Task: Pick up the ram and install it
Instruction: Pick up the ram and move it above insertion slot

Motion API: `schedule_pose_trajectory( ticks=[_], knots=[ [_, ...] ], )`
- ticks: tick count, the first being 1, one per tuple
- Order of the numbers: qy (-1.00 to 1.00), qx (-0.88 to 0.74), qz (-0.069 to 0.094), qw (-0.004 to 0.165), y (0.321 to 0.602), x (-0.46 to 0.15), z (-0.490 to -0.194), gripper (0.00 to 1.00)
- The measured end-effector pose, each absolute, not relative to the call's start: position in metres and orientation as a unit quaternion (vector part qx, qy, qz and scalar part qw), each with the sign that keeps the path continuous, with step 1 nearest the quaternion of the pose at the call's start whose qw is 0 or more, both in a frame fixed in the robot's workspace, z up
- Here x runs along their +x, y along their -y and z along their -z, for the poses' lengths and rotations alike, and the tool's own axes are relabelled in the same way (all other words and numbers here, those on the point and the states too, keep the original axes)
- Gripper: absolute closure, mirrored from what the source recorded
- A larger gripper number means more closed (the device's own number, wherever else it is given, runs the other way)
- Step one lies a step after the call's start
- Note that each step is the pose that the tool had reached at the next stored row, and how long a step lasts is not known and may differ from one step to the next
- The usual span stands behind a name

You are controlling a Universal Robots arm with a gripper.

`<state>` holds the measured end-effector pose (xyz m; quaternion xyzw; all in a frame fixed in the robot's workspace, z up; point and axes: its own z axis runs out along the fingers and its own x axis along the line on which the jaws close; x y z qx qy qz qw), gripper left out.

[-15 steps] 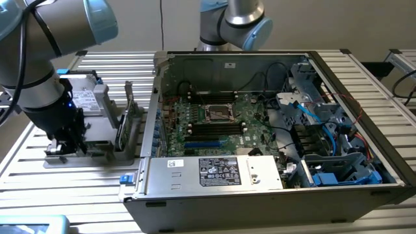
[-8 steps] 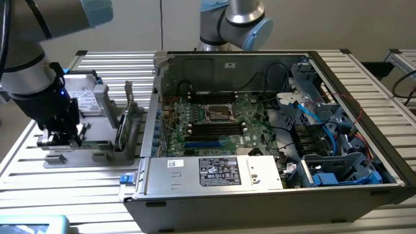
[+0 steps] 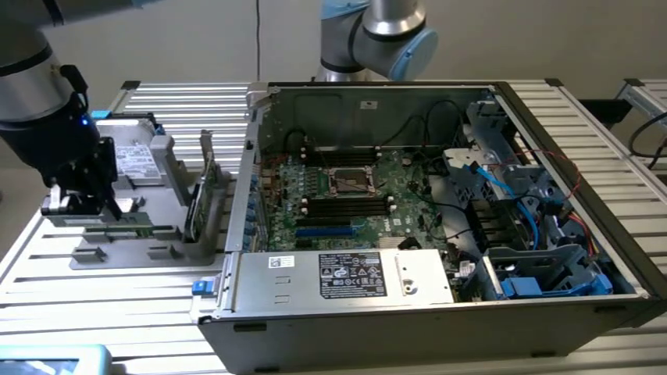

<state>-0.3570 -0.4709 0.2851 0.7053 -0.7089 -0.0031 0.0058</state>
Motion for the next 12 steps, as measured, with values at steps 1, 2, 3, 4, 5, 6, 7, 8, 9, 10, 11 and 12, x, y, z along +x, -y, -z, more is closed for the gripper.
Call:
schedule_pose_trajectory(
  ticks=[1,2,3,4,5,6,7,8,9,10,11,12],
  knots=[
    [0.709,0.705,0.003,0.006,0.472,-0.354,-0.290,0.87],
    [0.709,0.705,0.003,0.006,0.472,-0.352,-0.294,0.87],
    [0.709,0.705,0.003,0.006,0.473,-0.349,-0.299,0.87],
    [0.709,0.705,0.003,0.006,0.474,-0.347,-0.303,0.87],
    [0.709,0.705,0.003,0.006,0.474,-0.344,-0.308,0.87],
    [0.709,0.705,0.003,0.006,0.475,-0.341,-0.312,0.87],
    [0.709,0.705,0.003,0.006,0.476,-0.339,-0.317,0.87],
    [0.709,0.705,0.003,0.006,0.476,-0.336,-0.321,0.87],
    [0.709,0.705,0.003,0.006,0.477,-0.334,-0.326,0.87],
    [0.709,0.705,0.003,0.006,0.478,-0.331,-0.330,0.87],
    [0.709,0.705,0.003,0.006,0.478,-0.328,-0.335,0.87],
    [0.709,0.705,0.003,0.006,0.479,-0.325,-0.339,0.87]
  ],
)
